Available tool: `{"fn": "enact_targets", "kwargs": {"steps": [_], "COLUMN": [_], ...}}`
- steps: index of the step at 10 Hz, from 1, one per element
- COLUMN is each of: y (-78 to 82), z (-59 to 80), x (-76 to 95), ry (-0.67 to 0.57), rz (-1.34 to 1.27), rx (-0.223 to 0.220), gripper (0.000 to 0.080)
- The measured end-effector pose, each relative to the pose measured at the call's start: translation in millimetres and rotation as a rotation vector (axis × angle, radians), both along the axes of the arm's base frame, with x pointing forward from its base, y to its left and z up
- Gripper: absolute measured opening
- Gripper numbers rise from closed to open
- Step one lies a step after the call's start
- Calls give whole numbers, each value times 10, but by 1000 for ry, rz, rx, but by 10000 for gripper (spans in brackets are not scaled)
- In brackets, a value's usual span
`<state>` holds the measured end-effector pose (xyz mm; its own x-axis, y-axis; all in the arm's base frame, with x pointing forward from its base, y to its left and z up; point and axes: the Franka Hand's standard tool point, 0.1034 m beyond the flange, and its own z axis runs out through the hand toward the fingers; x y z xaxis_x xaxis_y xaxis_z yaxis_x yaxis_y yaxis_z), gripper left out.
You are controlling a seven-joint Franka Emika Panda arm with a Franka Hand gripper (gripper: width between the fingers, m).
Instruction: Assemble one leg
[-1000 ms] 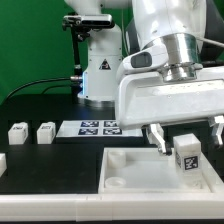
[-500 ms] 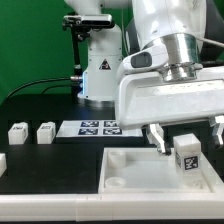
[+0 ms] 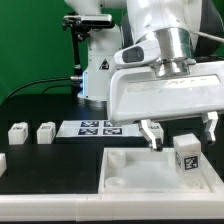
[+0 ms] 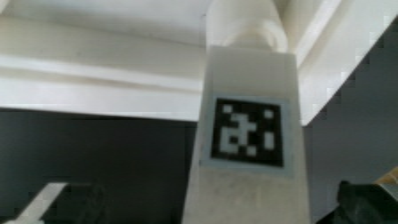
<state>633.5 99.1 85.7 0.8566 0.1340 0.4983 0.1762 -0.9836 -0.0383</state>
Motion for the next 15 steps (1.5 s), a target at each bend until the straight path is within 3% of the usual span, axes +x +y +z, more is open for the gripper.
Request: {"fn": "enact_targets", "kwargs": {"steps": [1,6,8,13,15], "y": [17,63,86,52,60], "z": [-29,86,88,95,92], "x": [-38,-40,71,114,118], "ry": [114,659,691,680,677], "rz": [11,23,28,25,26], "rx": [4,34,41,44,44], "gripper": [649,649,649,636,286]}}
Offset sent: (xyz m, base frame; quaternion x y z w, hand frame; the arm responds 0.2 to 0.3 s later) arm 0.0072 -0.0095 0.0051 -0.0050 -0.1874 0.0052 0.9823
